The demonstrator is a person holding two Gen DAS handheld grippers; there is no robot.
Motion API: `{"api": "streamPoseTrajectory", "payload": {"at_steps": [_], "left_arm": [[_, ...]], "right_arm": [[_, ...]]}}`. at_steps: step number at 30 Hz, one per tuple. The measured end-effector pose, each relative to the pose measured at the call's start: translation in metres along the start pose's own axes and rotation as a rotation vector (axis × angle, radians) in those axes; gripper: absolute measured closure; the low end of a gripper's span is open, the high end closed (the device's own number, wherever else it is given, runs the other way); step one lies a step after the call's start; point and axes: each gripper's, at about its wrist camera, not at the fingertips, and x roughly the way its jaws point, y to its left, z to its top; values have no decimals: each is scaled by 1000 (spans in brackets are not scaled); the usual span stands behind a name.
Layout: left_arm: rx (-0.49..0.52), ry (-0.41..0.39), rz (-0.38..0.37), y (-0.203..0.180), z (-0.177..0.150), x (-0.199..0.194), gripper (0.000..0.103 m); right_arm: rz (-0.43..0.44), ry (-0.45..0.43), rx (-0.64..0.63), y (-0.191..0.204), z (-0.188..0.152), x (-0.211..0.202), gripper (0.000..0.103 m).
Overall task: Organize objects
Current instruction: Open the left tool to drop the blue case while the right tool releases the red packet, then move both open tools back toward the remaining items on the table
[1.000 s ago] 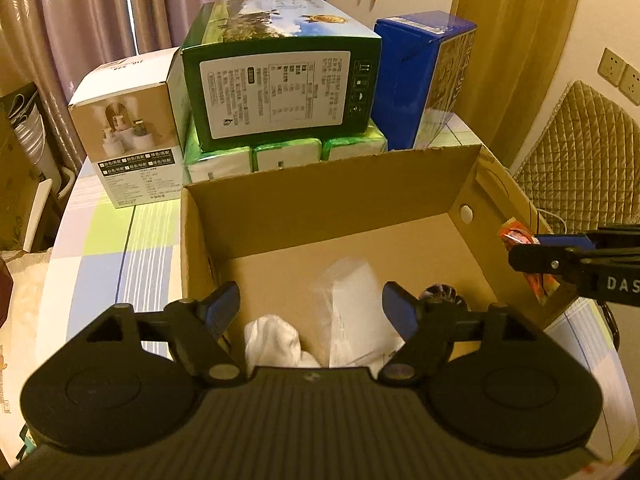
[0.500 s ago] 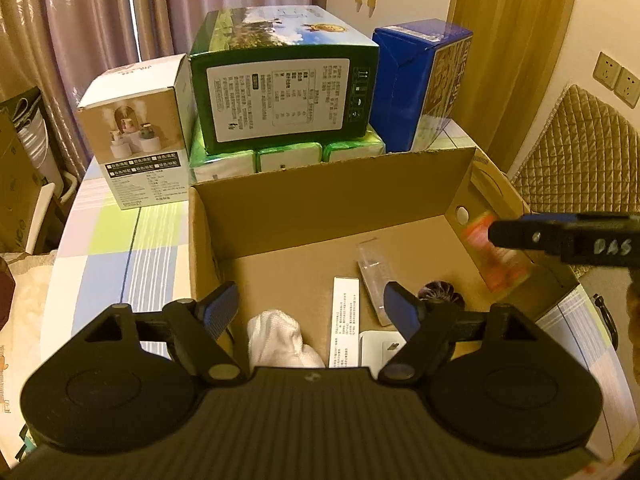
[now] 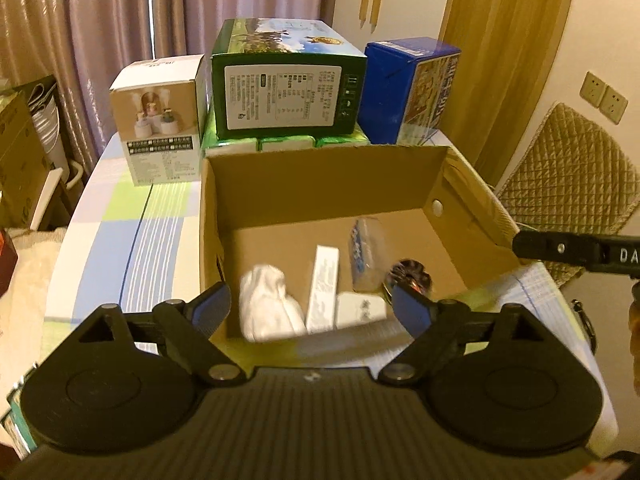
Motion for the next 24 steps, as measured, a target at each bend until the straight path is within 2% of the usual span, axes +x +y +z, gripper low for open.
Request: {"api": "streamPoseTrajectory", "payload": {"at_steps": [8,16,21,24], "left_arm": [[-16,1,14,-19,-40,-48,11],[-55,4,14,-30,-80,-83,2],[-86,-5,26,-29,-105,-101,2],[-78,-6,65,-29,-122,-113,1]], "right_arm": [[10,0,6,17,-48,-53,19],[3,14,35,25,-99,-95,7],[-29,10,18,28,-125,-117,2],[-49,11,-1,30,-140,-127,2]]}}
